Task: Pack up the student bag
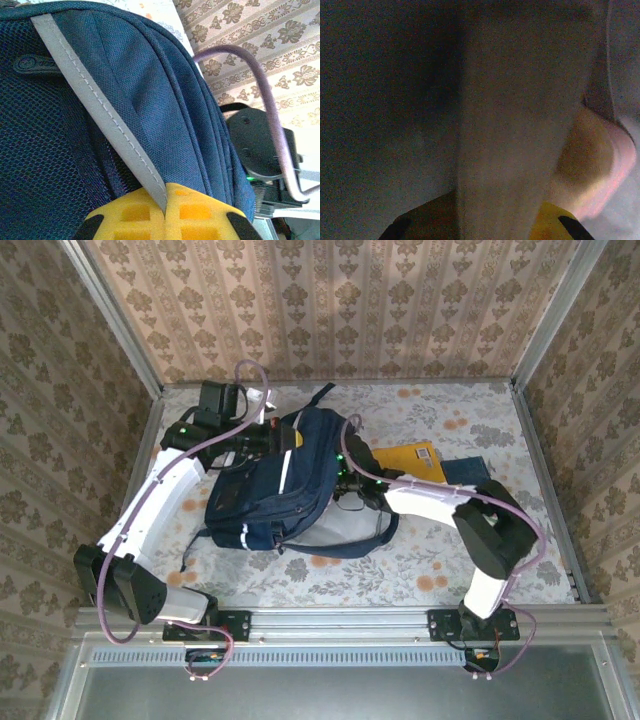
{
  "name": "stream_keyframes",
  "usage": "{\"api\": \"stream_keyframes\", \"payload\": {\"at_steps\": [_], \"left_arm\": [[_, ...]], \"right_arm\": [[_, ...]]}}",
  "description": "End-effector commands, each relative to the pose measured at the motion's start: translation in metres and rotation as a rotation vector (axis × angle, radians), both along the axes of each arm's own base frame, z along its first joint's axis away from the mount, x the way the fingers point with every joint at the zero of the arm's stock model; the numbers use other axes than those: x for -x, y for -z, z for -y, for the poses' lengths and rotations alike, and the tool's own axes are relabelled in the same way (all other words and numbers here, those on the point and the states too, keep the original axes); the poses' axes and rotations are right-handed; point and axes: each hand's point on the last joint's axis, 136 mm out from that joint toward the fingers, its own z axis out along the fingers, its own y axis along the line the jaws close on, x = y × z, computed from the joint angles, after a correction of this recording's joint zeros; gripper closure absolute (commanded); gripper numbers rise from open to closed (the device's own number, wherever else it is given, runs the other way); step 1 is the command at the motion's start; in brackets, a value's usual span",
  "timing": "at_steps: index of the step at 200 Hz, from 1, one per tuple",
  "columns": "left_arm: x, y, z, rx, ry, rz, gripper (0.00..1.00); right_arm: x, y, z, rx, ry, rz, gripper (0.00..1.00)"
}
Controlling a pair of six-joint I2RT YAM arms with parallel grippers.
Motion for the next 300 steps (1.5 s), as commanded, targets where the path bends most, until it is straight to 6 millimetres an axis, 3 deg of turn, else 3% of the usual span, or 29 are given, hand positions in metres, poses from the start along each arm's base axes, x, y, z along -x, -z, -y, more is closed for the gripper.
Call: {"api": "stream_keyframes", "payload": {"at_steps": [1,44,73,93,130,158,211,300], "left_arm": [[0.002,-0.079,0.011,0.160,0.078,0.221,1.00],[-0.007,-0.074,0.011,0.174,0.066,0.206,1.00],[-0.013,-0.069,0.008,0.167,0.052,0.204,1.00],[-0.021,-0.063,0.000,0.152,0.009,0.191,1.00],[-0.037,-0.052,-0.022,0.135,-0.090,0.172,1.00],[-0.044,-0.045,-0.037,0.141,-0.151,0.155,1.00],[-0.047,-0.045,-0.054,0.143,-0.219,0.159,1.00],[-0.060,-0.018,-0.100,-0.014,-0.431,0.154,1.00]], "right_arm": [[-0.031,-0.012,-0.024,-0.062,0.072,0.058,1.00],[-0.051,0.010,-0.054,-0.095,0.106,0.023,0.92],[-0.050,0.020,-0.071,-0.073,0.081,0.016,0.66],[-0.048,0.013,-0.072,-0.101,0.072,0.045,0.51],[-0.038,-0.024,-0.047,-0.130,0.088,0.193,0.35],[-0.024,-0.046,-0.031,-0.094,0.055,0.282,0.30],[-0.011,-0.034,-0.003,-0.005,0.062,0.269,0.28],[0.006,-0.028,0.055,0.173,0.098,0.308,0.29]]}}
